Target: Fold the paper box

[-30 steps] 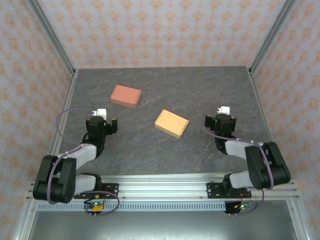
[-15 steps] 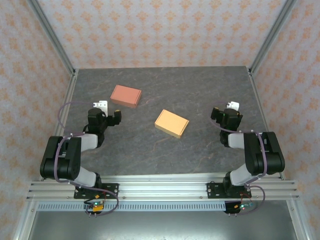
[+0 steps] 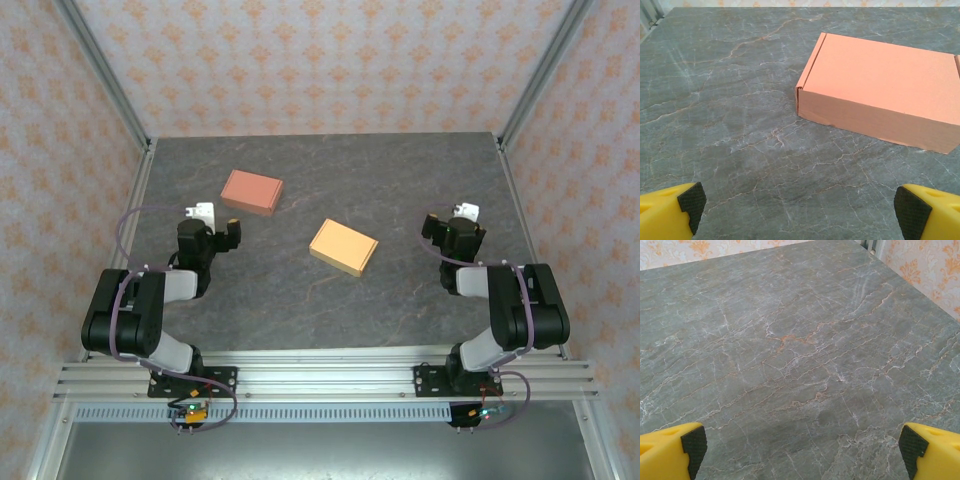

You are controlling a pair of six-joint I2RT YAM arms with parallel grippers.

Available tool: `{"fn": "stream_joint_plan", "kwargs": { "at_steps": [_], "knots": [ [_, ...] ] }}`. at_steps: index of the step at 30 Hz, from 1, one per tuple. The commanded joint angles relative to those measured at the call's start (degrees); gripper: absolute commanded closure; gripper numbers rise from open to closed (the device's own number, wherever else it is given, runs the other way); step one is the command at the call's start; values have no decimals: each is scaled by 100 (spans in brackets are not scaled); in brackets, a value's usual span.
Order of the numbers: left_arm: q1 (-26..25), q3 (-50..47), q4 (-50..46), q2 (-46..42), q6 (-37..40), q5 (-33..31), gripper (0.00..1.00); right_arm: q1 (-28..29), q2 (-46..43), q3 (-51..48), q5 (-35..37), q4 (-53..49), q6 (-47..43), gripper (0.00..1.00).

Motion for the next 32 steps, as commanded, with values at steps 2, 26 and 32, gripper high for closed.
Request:
{"fn": "stream_joint_plan", "kwargs": {
  "at_steps": [2, 26, 32],
  "knots": [
    [-92, 56, 117, 3, -40, -354, 0, 22, -44, -79, 14, 191, 87, 1],
    [-100, 73, 79, 3, -53, -425, 0, 18, 19, 28, -47, 46, 83, 1],
    [-103, 73, 78, 3, -48, -434, 0, 15, -29, -62, -56, 157, 65, 1]
  ]
}}
